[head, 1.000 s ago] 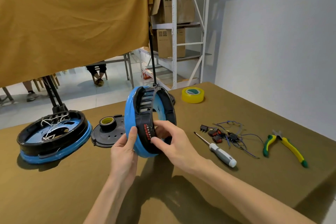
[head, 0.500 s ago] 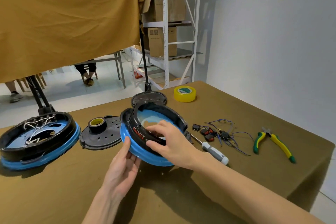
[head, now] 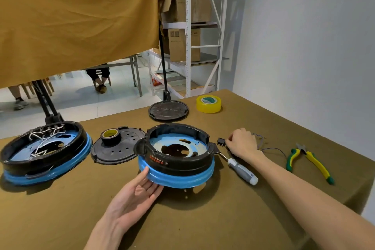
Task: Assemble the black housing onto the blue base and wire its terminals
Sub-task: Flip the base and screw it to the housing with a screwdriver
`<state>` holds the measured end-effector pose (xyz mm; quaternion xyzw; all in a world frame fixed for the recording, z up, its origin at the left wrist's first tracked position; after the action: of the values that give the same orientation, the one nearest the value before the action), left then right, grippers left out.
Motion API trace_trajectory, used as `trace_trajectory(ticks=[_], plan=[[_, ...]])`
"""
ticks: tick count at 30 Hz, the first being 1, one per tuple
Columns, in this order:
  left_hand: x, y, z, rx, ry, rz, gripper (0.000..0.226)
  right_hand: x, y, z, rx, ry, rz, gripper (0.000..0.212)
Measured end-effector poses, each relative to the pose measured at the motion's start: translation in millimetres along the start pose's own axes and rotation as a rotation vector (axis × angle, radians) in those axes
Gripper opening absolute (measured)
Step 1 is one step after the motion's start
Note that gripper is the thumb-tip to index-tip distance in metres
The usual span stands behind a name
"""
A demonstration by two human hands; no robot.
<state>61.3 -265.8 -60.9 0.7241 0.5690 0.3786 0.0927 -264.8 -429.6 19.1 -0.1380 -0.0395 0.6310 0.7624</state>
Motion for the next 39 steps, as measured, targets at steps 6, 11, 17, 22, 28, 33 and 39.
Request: trace_trajectory(ticks=[6, 11, 17, 22, 28, 33, 39], plan=[[-1, -2, 0, 0.022, 0.006, -0.045, 0.058, -10, -5, -12, 0.005, -0.047, -0.003, 0.022], [-1, -3, 0, 0.030, 0.033, -0.043, 0.054, -19, 11, -14, -0.222, -0.071, -0.072, 0.011], [-3, -6, -2, -0.043, 0.024, -0.039, 0.051, -30, 23, -18, -0.342, -0.143, -0.084, 0.026], [-2, -5, -2, -0.041, 0.026, -0.041, 0.051, -27, 11, -26, -0.240, -0.204, -0.083, 0.028], [-2, -5, -1, -0.032, 0.048, -0.056, 0.056, -20, -3, -13, -0.130, -0.092, -0.088, 0.012], [-3, -4, -4, -0.025, -0.011, -0.048, 0.051, 19, -57, 42, -0.564, 0.128, 0.183, 0.006], [1, -3, -13, -0.138, -0.123, -0.080, 0.027, 111, -177, 54, -0.891, -0.218, 0.613, 0.009]])
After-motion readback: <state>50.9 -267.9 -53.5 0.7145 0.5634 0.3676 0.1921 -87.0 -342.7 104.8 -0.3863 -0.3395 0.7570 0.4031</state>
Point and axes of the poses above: each hand's wrist, its own x-axis away from the middle knuckle, its own z-axis out of the back of the hand, y = z × x, the point moved 10 cm from there along -x, towards the middle knuckle, and after that the axes turned 4 degrees about -z, right-handed, at the moved point
